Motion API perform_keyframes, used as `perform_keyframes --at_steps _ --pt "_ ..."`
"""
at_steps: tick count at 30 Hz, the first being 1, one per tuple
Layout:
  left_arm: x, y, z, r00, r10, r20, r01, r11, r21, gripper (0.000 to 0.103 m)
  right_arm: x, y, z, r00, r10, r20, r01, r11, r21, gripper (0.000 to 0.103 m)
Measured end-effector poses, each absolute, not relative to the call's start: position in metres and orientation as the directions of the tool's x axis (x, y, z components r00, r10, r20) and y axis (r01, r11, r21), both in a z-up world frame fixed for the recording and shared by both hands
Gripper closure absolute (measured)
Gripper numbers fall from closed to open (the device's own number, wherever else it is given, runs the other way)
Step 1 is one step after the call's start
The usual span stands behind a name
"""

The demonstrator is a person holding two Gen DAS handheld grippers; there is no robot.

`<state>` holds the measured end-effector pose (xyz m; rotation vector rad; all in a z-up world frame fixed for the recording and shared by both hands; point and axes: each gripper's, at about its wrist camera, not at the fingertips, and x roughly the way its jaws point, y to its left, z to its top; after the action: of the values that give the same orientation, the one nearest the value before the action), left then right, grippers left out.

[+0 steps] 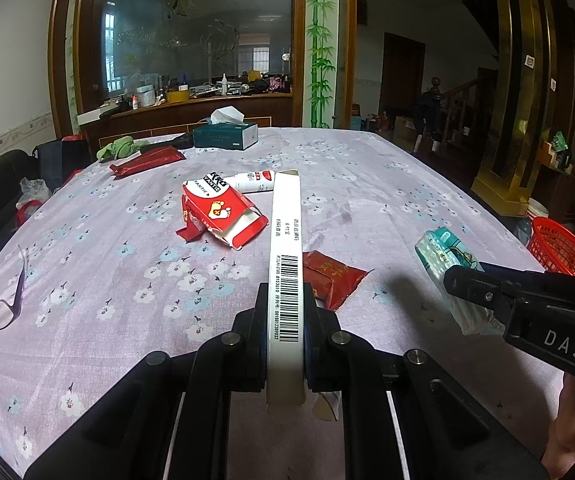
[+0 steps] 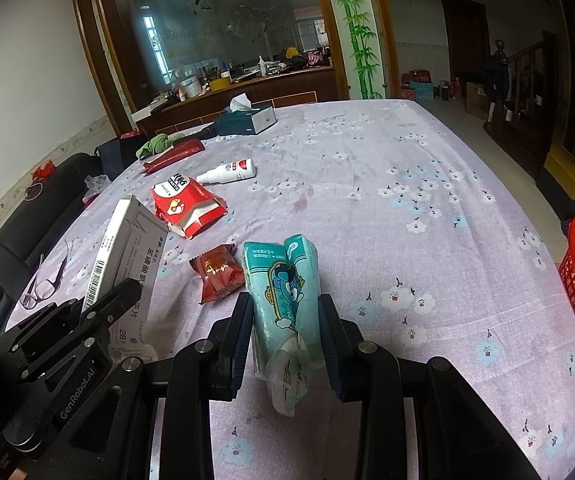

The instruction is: Collect trash

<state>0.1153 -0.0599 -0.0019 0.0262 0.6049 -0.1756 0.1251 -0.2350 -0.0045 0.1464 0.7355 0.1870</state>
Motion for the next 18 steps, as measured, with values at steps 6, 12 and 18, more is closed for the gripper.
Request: perform_keyframes --at_steps 6,12,18 --pt "0.115 -0.06 -0.002 0.808 -0.156 -0.568 0.172 0.985 -0.026 0.091 0.125 -0.235 -0.004 0.726 0.223 -0.651 -0.119 0.973 0.2 0.068" --pt "0.115 -0.062 -0.001 0.804 -0.162 -0.572 0.177 0.984 -0.028 0.091 0.126 -0.237 -0.002 0.728 0.221 -0.649 -0.113 0.972 0.204 0.068" --pt "0.114 -0.067 0.004 0.788 -0.21 -0.579 0.219 0.974 -0.055 0.091 0.124 -0.252 0.004 0.74 0.212 -0.638 -0.085 0.971 0.224 0.068"
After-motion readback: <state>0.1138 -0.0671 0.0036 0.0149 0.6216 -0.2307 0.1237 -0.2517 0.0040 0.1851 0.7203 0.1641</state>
